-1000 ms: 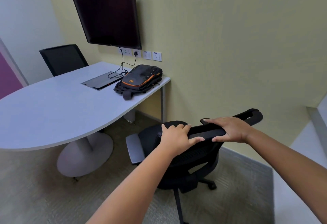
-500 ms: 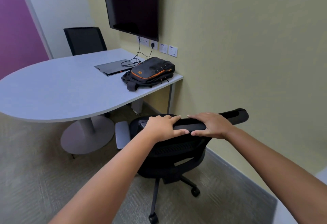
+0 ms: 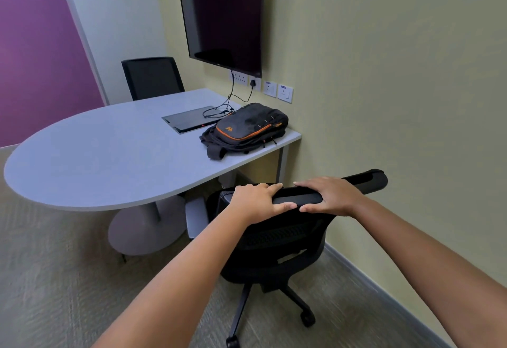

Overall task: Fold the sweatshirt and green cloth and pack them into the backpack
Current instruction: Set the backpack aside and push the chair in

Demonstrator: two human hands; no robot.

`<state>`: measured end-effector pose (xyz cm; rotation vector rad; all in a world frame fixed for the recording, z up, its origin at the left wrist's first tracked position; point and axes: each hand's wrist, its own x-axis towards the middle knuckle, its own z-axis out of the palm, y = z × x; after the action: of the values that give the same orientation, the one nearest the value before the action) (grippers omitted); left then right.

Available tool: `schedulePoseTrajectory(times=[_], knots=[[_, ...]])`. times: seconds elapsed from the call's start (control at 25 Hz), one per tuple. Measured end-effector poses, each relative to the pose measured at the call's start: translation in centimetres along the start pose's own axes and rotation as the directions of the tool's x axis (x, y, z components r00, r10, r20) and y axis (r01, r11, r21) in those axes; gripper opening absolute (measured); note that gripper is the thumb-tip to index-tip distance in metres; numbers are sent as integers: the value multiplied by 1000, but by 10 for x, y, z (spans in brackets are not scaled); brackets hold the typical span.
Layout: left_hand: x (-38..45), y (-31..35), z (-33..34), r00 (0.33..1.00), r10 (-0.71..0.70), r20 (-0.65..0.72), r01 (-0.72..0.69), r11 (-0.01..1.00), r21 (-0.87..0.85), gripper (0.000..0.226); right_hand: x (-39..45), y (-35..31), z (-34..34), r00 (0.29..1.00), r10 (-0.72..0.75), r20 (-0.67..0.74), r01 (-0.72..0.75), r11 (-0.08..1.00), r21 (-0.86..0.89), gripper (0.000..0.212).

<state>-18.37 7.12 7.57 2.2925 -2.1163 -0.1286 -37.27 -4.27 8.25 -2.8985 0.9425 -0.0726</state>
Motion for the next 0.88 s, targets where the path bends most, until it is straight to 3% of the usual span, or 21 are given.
schedulePoseTrajectory(times=[0.36,0.64,0.88], knots=[[86,-8,-1,997,-76,-10,76,997,-7,81,78,67,-8,997,-64,35,64,998,-11,83],[170,2,-2,984,-176,-5,176,984,-20,80,146,144,-14,979,-203,26,204,979,-24,83],[222,19,-1,938,-311,-150,311,950,-26,99,195,199,-18,948,-311,66,313,950,-16,82]])
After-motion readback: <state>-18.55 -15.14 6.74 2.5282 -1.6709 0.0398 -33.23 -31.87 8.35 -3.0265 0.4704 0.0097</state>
